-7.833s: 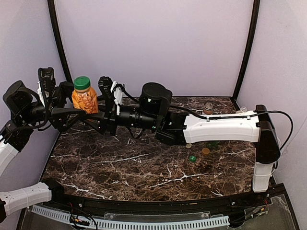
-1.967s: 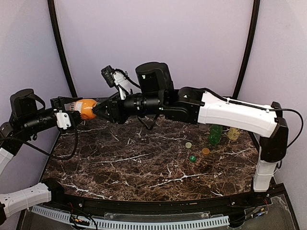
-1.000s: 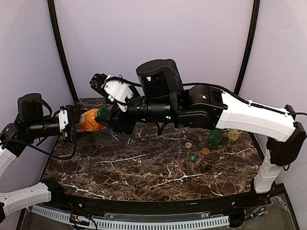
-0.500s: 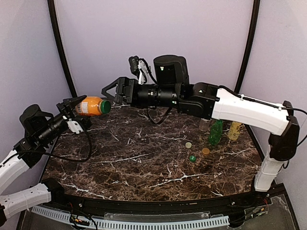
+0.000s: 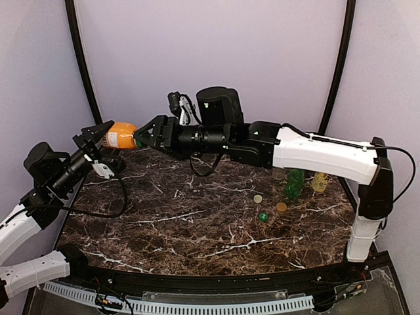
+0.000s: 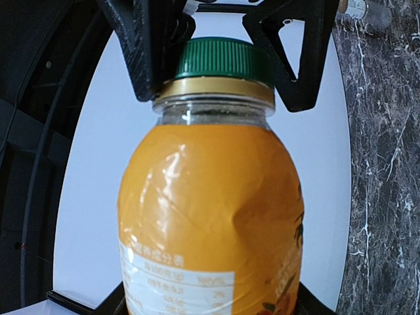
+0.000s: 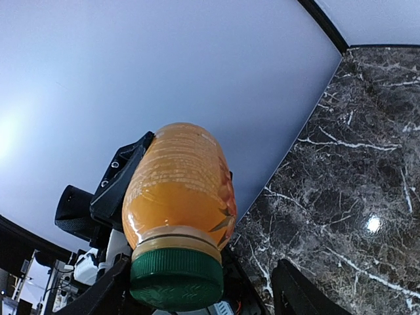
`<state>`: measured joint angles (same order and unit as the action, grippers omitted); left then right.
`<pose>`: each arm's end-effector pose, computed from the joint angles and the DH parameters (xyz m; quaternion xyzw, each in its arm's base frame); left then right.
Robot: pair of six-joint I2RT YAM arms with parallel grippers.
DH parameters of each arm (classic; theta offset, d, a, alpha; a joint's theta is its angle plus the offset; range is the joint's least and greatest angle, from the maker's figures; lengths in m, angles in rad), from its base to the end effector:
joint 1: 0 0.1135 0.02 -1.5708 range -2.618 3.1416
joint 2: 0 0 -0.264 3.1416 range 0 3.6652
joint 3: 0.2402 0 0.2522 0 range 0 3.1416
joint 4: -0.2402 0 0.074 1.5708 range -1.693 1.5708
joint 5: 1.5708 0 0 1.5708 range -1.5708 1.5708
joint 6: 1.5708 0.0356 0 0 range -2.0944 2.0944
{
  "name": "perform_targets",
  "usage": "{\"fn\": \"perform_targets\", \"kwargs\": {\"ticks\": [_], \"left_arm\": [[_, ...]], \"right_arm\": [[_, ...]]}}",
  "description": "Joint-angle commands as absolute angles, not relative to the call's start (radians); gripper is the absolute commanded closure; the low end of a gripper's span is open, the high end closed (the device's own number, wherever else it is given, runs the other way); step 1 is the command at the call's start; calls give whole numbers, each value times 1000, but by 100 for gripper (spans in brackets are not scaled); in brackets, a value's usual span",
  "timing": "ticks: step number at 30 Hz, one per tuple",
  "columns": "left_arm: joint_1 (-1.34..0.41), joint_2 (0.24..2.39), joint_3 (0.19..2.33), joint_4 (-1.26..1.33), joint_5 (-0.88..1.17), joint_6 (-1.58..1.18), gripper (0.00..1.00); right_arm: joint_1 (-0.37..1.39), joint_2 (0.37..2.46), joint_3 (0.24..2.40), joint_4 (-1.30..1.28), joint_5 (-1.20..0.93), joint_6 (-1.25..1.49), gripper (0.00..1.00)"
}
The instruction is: Unscrew the bottle caps
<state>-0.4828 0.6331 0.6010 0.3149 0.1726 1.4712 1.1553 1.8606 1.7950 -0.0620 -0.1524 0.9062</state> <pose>0.1377 -0.0791 0.3522 0.5343 0.2775 0.3324 0.7259 0.1775 0.4158 0.3964 -0.1429 0.7365 0.5943 0.2897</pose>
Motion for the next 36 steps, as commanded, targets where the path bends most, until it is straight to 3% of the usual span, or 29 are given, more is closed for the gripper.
{"fn": "perform_targets", "kwargs": {"ticks": [1,5,15,20,27,36], "left_arm": [[-490,637,601,345,158,1483,99],[-491,644,602,348,152,1490,99],[-497,635,600,318,179,1490,99],[-498,619,645,133,234,1401,99],[-497,628,787,-297,437,1168,99],[-497,639,853,-492,617,1061,99]], "right_arm": [[1146,1876,1826,-38,-182,923,33],[1146,1872,1810,-29,-188,929,47],[1143,1871,1801,-5,-215,886,100],[1147,1875,1819,23,-264,766,100],[1270,1888,1917,-135,-173,147,100],[1354,1907,1947,-271,-102,-288,100]]}}
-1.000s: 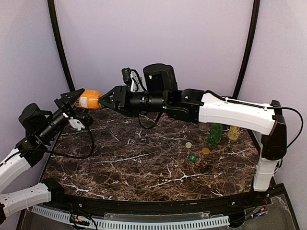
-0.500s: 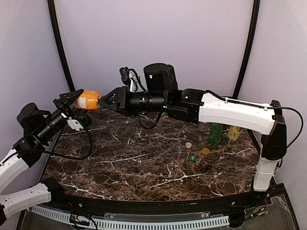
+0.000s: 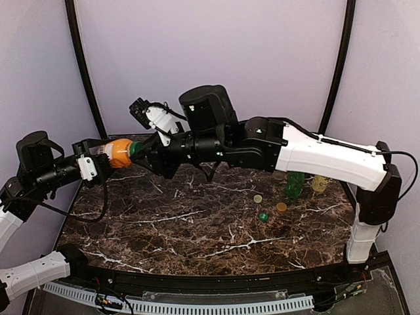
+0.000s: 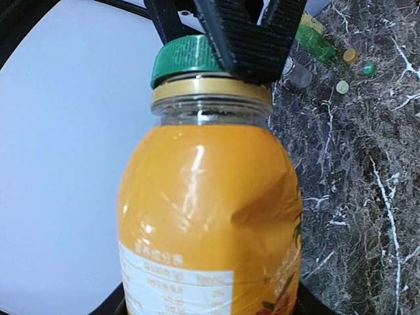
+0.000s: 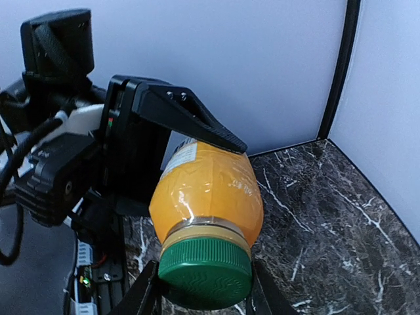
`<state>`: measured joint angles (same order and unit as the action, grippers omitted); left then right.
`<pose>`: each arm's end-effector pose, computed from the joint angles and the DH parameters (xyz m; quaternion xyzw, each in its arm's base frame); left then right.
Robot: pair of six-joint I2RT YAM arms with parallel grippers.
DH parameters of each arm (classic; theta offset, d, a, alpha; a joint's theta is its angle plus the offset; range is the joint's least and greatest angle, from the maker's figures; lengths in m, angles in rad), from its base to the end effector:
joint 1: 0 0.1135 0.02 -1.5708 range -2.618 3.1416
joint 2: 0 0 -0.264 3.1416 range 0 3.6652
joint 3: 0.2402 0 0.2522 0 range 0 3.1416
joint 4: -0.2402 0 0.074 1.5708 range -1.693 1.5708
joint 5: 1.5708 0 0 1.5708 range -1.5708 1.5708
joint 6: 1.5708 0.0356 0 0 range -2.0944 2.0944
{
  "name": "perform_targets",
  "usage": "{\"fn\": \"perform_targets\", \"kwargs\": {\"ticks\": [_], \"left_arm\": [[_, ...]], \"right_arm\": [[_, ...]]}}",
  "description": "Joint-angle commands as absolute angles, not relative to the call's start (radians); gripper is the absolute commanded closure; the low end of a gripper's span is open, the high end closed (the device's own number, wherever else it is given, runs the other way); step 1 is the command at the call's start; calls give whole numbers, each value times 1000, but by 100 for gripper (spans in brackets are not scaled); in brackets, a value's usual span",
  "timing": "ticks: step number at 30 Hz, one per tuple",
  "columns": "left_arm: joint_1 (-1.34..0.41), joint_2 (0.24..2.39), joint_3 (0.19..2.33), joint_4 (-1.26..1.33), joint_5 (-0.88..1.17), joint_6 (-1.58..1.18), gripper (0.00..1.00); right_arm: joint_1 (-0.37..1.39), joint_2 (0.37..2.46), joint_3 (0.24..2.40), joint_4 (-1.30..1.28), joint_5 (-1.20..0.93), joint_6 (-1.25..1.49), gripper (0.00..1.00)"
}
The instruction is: Unscrew the bottle caps
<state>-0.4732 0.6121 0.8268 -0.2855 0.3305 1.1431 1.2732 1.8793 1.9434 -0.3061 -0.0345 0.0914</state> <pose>0.1175 -0.0731 0.3684 0.5993 0.4175 0.1073 0.6746 0.1299 0.4279 0.4143 -0.4474 0.6478 0.3993 0.4699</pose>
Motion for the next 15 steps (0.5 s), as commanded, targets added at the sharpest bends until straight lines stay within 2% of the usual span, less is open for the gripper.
{"fn": "perform_targets", "kwargs": {"ticks": [1,8,15], "left_arm": [[-497,640,866,-546,632,1078,99],[-498,647,891,-694,777,1045,99],[-498,646,897,-691,814,982,99]], "right_arm": [[1369,1896,1925,-273,-103,-361,100],[1450,1927,1924,-370,-5,-752,100],[1471,1960,1956,-414,129,-901,100]]}}
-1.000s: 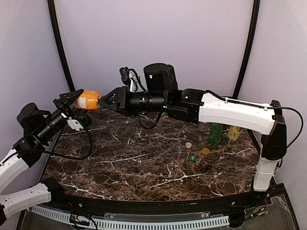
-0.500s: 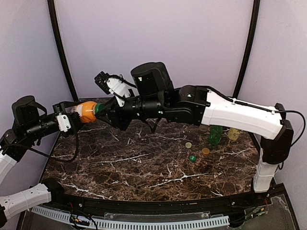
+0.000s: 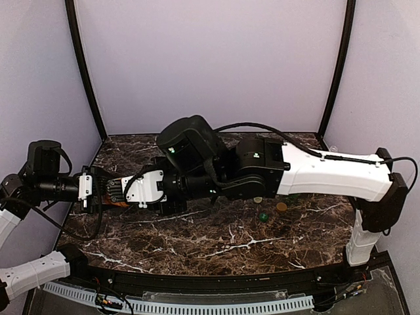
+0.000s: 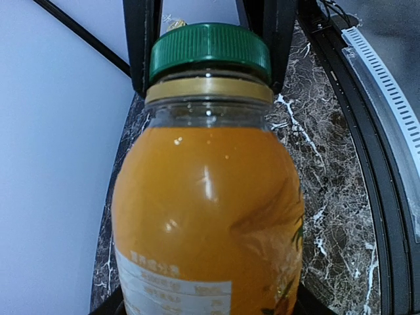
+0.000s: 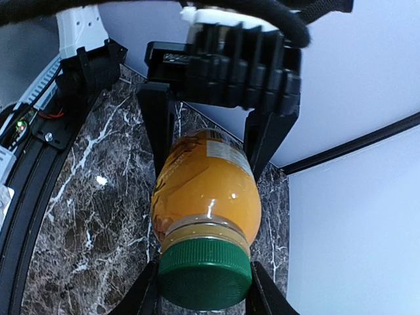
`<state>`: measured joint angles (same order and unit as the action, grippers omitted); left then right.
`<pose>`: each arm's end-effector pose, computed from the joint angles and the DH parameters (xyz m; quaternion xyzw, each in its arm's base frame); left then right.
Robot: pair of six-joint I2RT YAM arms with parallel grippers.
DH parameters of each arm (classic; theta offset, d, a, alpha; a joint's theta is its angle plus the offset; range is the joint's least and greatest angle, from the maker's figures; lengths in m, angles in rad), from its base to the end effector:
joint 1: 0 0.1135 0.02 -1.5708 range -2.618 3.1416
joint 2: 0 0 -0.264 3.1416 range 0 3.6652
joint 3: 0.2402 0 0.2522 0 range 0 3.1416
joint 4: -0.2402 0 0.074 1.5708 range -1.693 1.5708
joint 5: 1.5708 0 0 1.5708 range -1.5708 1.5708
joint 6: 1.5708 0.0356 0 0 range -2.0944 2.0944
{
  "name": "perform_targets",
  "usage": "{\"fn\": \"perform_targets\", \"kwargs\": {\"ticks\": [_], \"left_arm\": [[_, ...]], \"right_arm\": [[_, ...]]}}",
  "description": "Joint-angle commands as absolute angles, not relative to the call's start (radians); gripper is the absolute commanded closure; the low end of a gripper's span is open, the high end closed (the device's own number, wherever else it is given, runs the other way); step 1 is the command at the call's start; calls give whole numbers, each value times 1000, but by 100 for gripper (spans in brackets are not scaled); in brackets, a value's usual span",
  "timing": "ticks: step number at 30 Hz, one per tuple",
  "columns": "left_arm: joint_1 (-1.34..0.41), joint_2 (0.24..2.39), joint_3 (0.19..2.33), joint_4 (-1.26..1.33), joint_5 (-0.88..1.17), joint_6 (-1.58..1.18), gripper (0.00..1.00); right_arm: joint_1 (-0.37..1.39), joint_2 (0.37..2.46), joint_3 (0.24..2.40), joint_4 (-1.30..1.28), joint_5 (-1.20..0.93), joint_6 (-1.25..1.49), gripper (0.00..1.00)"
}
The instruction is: Unscrew the bottle caps
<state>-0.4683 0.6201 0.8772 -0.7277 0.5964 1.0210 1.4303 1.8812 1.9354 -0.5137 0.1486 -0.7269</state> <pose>0.0972 -0.0716 0.3403 0.6652 0.4951 -0.1046 0.5491 0.0668 0.4348 0.3896 -0.7281 0.4349 0.1220 0.5156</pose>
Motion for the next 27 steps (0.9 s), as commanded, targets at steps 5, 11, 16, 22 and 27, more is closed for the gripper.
{"fn": "perform_targets", "kwargs": {"ticks": [5,11,16,22,27], "left_arm": [[-498,646,893,-668,806,969,99],[-498,642,887,-657,796,969,99],[-497,630,898,-677,745,1004,99],[-497,620,909,-676,664,1054,99],[-497,626,895,-626,665,1036,99]], "right_arm": [[1476,1952,1941,-400,190,-939,100],[1483,1944,1909,-332,250,-959,72],[1485,1890,1847,-226,319,-941,30],[1484,1739,1670,-50,345,-866,6],[1483,1663,1603,-5,319,-750,1]]}}
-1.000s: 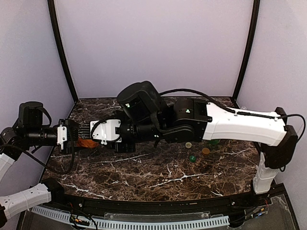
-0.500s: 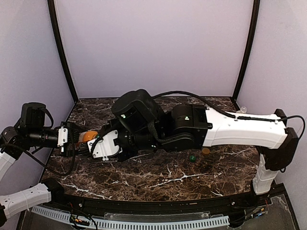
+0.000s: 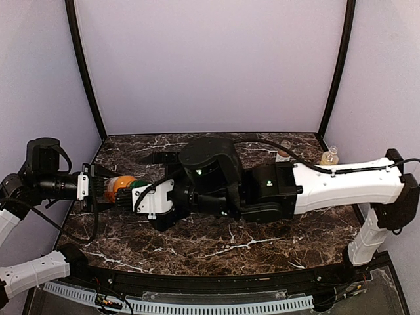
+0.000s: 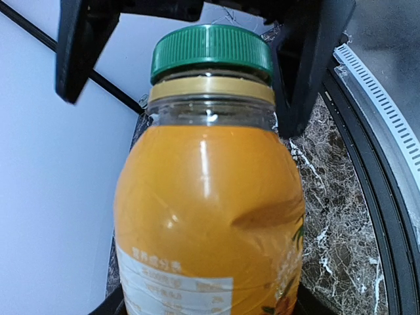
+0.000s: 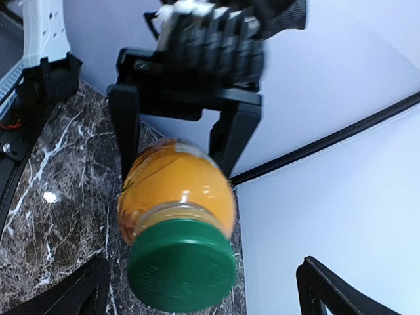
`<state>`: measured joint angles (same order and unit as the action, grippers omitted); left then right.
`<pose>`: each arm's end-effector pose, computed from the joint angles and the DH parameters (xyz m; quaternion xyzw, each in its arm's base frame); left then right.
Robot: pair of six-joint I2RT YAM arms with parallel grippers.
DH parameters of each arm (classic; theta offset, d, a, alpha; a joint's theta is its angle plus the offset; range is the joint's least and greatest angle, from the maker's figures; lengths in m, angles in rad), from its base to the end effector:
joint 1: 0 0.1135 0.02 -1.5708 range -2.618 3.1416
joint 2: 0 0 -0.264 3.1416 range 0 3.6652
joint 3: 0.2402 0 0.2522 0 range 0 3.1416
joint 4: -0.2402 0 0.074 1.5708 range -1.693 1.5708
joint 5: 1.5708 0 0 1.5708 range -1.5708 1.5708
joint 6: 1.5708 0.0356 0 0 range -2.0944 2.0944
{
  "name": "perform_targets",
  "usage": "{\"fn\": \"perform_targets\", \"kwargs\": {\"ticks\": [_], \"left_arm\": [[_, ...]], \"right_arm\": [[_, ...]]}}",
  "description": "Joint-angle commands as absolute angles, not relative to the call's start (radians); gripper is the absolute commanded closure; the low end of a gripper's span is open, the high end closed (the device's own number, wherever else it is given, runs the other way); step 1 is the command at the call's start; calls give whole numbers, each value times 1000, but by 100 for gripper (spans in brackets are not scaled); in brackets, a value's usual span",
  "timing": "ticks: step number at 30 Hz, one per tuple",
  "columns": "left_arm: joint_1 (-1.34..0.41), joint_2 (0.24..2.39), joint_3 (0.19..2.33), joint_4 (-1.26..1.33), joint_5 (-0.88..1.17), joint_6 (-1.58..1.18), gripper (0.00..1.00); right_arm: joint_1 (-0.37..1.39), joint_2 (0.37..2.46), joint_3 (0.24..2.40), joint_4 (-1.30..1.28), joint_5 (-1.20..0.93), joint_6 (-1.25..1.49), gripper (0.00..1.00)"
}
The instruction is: Unscrew the bottle caps
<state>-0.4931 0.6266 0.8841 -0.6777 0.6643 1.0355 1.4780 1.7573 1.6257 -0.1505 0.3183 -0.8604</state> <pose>0.0961 -0.0766 0.3471 0.6770 0.4498 -0.1258 0.5688 0.0503 0.4204 0.3702 -0.6894 0.3962 0.0595 0.6035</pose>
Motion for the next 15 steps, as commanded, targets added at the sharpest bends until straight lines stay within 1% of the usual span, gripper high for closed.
{"fn": "perform_targets", "kwargs": {"ticks": [1,4,6,9,11,12,15], "left_arm": [[-497,626,891,-614,660,1030,99],[-497,621,866,-532,623,1014,99],[-497,613,839,-443,573,1007,99],[-497,597,796,-298,458,995,99],[-497,599,777,-215,401,1003,99],[-497,602,771,-180,385,1006,99],[-497,610,761,-130,332,1015,99]], "right_arm": [[1481,1652,1600,-4,318,-703,2],[1469,1627,1601,-22,261,-554,1],[1441,1613,1611,-38,163,-408,1],[1379,1616,1662,-35,53,-113,1],[1349,1619,1686,-26,-23,35,1],[1341,1623,1700,-17,-9,110,1],[1307,1644,1736,-75,172,388,1]]}}
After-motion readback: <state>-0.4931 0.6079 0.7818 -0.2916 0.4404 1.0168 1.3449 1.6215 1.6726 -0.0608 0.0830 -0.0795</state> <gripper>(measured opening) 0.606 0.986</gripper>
